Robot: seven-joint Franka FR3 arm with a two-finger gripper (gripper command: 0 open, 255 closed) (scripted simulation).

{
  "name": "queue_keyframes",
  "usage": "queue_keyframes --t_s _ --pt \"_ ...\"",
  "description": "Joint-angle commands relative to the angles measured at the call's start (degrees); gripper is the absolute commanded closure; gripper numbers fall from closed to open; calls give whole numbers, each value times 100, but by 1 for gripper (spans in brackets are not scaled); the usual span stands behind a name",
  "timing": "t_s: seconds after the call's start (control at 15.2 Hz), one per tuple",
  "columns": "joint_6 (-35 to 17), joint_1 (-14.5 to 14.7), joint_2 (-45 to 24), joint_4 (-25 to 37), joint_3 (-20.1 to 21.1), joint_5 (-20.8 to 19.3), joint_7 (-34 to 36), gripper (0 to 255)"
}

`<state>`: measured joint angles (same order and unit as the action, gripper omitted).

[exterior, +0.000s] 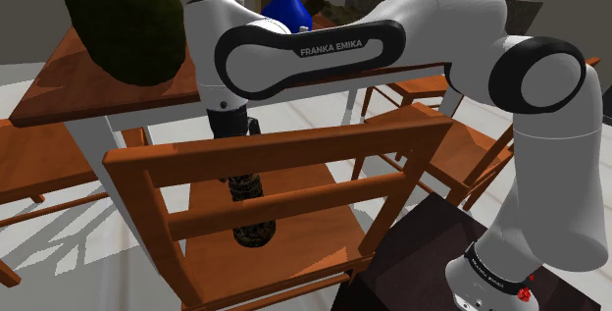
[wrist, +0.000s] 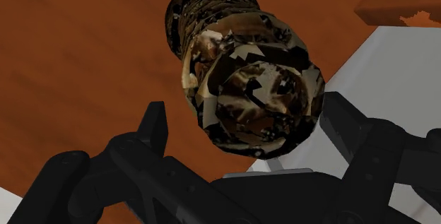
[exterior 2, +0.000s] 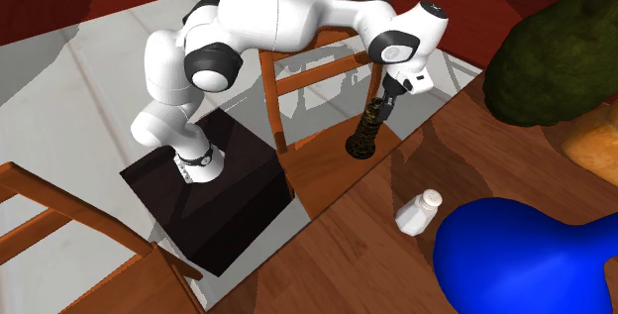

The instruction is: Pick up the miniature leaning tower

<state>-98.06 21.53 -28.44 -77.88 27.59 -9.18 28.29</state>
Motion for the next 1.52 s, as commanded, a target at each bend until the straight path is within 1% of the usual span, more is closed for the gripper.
queue_keyframes --t_s 0.0,0.59,1.06,1.45 --pt "-27 -3 0 -24 -1 -1 -1 255" --pt "-30 -10 8 -35 -1 2 -5 255" --pt "511 59 7 516 15 10 -10 255" --pt "1020 157 -70 1108 19 -15 -5 255"
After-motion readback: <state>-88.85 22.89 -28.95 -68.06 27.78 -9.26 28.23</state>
